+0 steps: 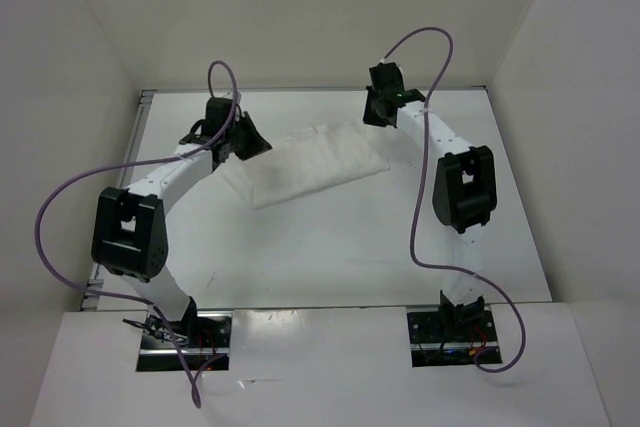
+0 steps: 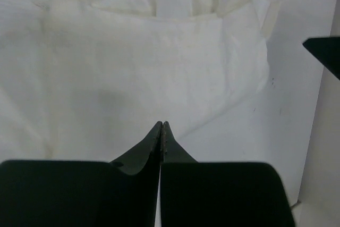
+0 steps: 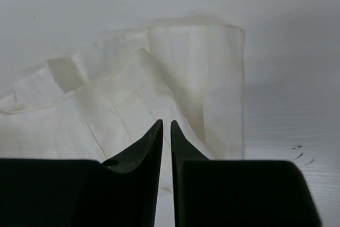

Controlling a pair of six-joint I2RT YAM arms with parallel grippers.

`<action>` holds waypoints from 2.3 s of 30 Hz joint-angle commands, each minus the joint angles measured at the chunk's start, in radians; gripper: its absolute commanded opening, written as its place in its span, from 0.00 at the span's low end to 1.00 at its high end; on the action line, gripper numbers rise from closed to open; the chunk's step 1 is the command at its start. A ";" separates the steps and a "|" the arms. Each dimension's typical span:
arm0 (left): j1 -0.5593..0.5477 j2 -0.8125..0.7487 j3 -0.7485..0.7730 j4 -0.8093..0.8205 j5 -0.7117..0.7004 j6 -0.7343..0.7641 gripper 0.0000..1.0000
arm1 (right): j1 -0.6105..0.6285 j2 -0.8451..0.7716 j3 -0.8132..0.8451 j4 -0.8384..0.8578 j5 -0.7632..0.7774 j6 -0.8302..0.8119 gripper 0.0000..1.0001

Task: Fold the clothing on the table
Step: Fold the skirt

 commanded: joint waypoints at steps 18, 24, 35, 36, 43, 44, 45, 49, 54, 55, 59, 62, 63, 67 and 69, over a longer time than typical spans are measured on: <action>-0.053 0.273 0.002 -0.095 -0.023 0.057 0.00 | -0.002 0.015 -0.285 -0.124 -0.235 0.119 0.13; -0.043 0.262 0.022 -0.105 -0.014 0.067 0.00 | 0.036 -0.247 -0.608 -0.118 -0.300 0.180 0.15; -0.053 0.066 0.034 -0.144 0.041 0.085 0.00 | -0.009 -0.428 -0.545 -0.196 -0.188 0.117 0.63; -0.053 0.051 0.025 -0.154 0.030 0.085 0.00 | -0.009 -0.428 -0.571 -0.209 -0.188 0.129 0.63; -0.053 -0.049 -0.085 -0.153 0.019 0.085 0.00 | -0.053 -0.467 -0.694 -0.189 -0.275 0.206 0.69; -0.053 -0.058 -0.085 -0.153 0.006 0.085 0.00 | -0.068 -0.477 -0.721 -0.172 -0.301 0.223 0.69; -0.053 -0.058 -0.085 -0.153 -0.004 0.085 0.00 | -0.100 -0.477 -0.735 -0.172 -0.314 0.232 0.78; -0.053 -0.058 -0.085 -0.177 -0.025 0.097 0.00 | -0.150 -0.505 -0.804 -0.094 -0.335 0.267 0.80; -0.030 -0.067 -0.067 -0.187 -0.014 0.117 0.00 | -0.171 -0.464 -0.832 0.000 -0.424 0.313 0.81; -0.021 -0.067 -0.067 -0.187 -0.002 0.117 0.00 | -0.171 -0.454 -0.844 0.018 -0.450 0.314 0.81; -0.020 -0.067 -0.058 -0.187 -0.002 0.126 0.00 | -0.171 -0.387 -0.853 0.098 -0.505 0.326 0.81; -0.011 -0.067 -0.058 -0.196 -0.002 0.136 0.00 | -0.171 -0.343 -0.853 0.139 -0.553 0.335 0.81; -0.011 -0.067 -0.067 -0.196 0.007 0.136 0.00 | -0.171 -0.326 -0.853 0.139 -0.553 0.335 0.80; -0.011 -0.067 -0.079 -0.164 0.103 0.171 0.00 | -0.171 -0.278 -0.853 0.172 -0.607 0.335 0.67; -0.020 -0.055 -0.079 -0.155 0.157 0.212 0.00 | -0.171 -0.257 -0.844 0.190 -0.633 0.335 0.47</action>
